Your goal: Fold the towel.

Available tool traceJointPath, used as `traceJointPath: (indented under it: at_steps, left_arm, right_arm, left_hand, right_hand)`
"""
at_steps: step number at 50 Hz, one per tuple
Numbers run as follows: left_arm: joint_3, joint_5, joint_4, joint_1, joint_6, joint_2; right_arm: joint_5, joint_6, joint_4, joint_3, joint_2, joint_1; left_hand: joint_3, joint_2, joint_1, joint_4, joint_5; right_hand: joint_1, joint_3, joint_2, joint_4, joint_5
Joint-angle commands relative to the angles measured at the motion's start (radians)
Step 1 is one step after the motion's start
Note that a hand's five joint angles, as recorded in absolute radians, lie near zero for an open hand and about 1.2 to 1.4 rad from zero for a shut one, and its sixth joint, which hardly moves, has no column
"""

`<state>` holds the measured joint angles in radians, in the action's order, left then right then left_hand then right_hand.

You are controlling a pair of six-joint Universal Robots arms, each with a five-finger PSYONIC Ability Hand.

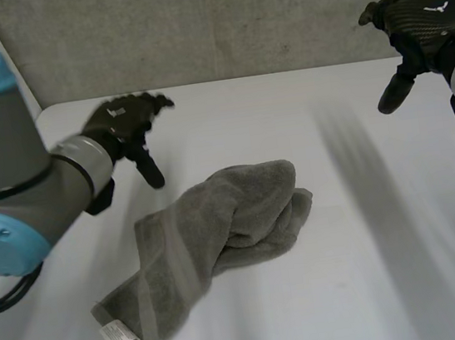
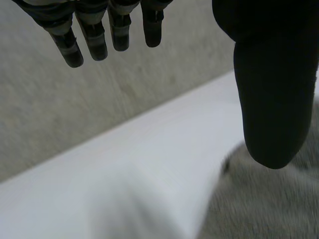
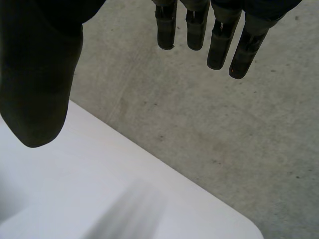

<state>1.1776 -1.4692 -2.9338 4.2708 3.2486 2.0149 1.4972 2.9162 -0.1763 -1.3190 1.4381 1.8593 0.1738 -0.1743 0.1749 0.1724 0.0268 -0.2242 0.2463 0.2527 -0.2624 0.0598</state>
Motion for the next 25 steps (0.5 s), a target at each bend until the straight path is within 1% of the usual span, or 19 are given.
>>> traceJointPath:
  at_steps: [1, 3, 6, 7, 8, 9, 10, 11, 12, 13, 14, 15, 17, 18, 19, 21, 23, 24, 25]
  left_arm:
    - [-0.013, 0.009, 0.002, 0.0, 0.051, 0.139]
    - [-0.012, 0.013, 0.002, 0.001, 0.053, 0.159]
    - [-0.007, 0.029, 0.007, 0.0, 0.053, 0.199]
    - [-0.003, 0.044, 0.01, -0.002, 0.054, 0.217]
    - [-0.003, 0.044, 0.01, -0.002, 0.054, 0.217]
    - [-0.001, 0.058, 0.013, -0.003, 0.054, 0.232]
    - [-0.001, 0.058, 0.013, -0.003, 0.054, 0.232]
    - [0.002, 0.075, 0.015, -0.005, 0.056, 0.245]
    - [0.005, 0.095, 0.016, -0.006, 0.065, 0.257]
    - [0.005, 0.095, 0.016, -0.006, 0.065, 0.257]
    - [0.013, 0.104, 0.015, -0.006, 0.071, 0.258]
    - [0.013, 0.104, 0.015, -0.006, 0.071, 0.258]
    - [0.023, 0.109, 0.012, -0.006, 0.083, 0.254]
    - [0.024, 0.109, 0.012, -0.006, 0.083, 0.254]
    - [0.024, 0.102, 0.012, -0.006, 0.089, 0.246]
    - [0.024, 0.093, 0.012, -0.006, 0.095, 0.222]
    - [0.025, 0.093, 0.01, -0.006, 0.099, 0.185]
    - [0.033, 0.09, 0.009, -0.005, 0.099, 0.142]
    - [0.046, 0.089, 0.009, -0.005, 0.099, 0.095]
  right_arm:
    - [-0.015, -0.011, 0.0, -0.005, -0.021, 0.017]
    - [-0.015, -0.018, 0.0, -0.006, -0.03, 0.018]
    - [-0.015, -0.035, 0.0, -0.009, -0.047, 0.024]
    - [-0.015, -0.043, 0.0, -0.009, -0.056, 0.027]
    - [-0.015, -0.043, 0.0, -0.009, -0.056, 0.028]
    - [-0.017, -0.055, 0.0, -0.009, -0.07, 0.031]
    - [-0.017, -0.055, 0.0, -0.009, -0.07, 0.031]
    - [-0.017, -0.075, 0.0, -0.009, -0.096, 0.032]
    - [-0.017, -0.075, 0.0, -0.009, -0.096, 0.032]
    - [-0.017, -0.095, 0.0, -0.008, -0.122, 0.032]
    - [-0.017, -0.095, 0.0, -0.008, -0.122, 0.032]
    - [-0.017, -0.112, 0.0, -0.005, -0.146, 0.032]
    - [-0.017, -0.121, -0.002, 0.001, -0.175, 0.031]
    - [-0.018, -0.123, -0.002, 0.01, -0.211, 0.026]
    - [-0.018, -0.123, -0.002, 0.011, -0.211, 0.026]
    - [-0.026, -0.123, -0.002, 0.017, -0.24, 0.023]
    - [-0.084, -0.117, -0.002, 0.032, -0.297, 0.015]
    - [-0.084, -0.117, -0.002, 0.032, -0.297, 0.015]
    - [-0.121, -0.115, 0.0, 0.034, -0.318, 0.009]
  left_hand:
    - [0.063, -0.063, 0.062, 0.064, 0.036]
    - [0.075, -0.074, 0.074, 0.076, 0.047]
    - [0.163, -0.162, 0.162, 0.164, 0.135]
    - [0.236, -0.235, 0.235, 0.237, 0.208]
    - [0.236, -0.236, 0.235, 0.238, 0.209]
    - [0.327, -0.326, 0.325, 0.328, 0.299]
    - [0.327, -0.327, 0.326, 0.329, 0.3]
    - [0.415, -0.414, 0.414, 0.416, 0.387]
    - [0.567, -0.566, 0.566, 0.568, 0.539]
    - [0.568, -0.568, 0.567, 0.57, 0.541]
    - [0.76, -0.759, 0.759, 0.761, 0.732]
    - [0.762, -0.761, 0.761, 0.763, 0.734]
    - [1.095, -1.094, 1.094, 1.096, 1.067]
    - [1.097, -1.096, 1.096, 1.098, 1.069]
    - [1.221, -1.221, 1.22, 1.223, 1.194]
    - [1.222, -1.222, 1.221, 1.224, 1.195]
    - [1.222, -1.222, 1.221, 1.224, 1.195]
    - [1.222, -1.222, 1.221, 1.224, 1.195]
    - [1.222, -1.222, 1.221, 1.224, 1.195]
  right_hand:
    - [0.05, -0.072, -0.078, 0.088, -0.06]
    - [0.05, -0.072, -0.078, 0.088, -0.06]
    - [0.05, -0.072, -0.078, 0.088, -0.06]
    - [0.05, -0.072, -0.078, 0.088, -0.06]
    - [0.05, -0.072, -0.078, 0.088, -0.06]
    - [0.05, -0.072, -0.078, 0.088, -0.06]
    - [0.05, -0.072, -0.078, 0.088, -0.06]
    - [0.05, -0.072, -0.078, 0.088, -0.06]
    - [0.05, -0.072, -0.078, 0.088, -0.06]
    - [0.05, -0.072, -0.078, 0.088, -0.06]
    - [0.05, -0.072, -0.078, 0.088, -0.06]
    - [0.05, -0.072, -0.078, 0.088, -0.06]
    - [0.05, -0.072, -0.078, 0.088, -0.06]
    - [0.05, -0.072, -0.078, 0.088, -0.06]
    - [0.05, -0.072, -0.078, 0.088, -0.06]
    - [0.05, -0.072, -0.078, 0.088, -0.06]
    - [0.05, -0.072, -0.078, 0.088, -0.06]
    - [0.05, -0.072, -0.078, 0.088, -0.06]
    - [0.05, -0.072, -0.078, 0.088, -0.06]
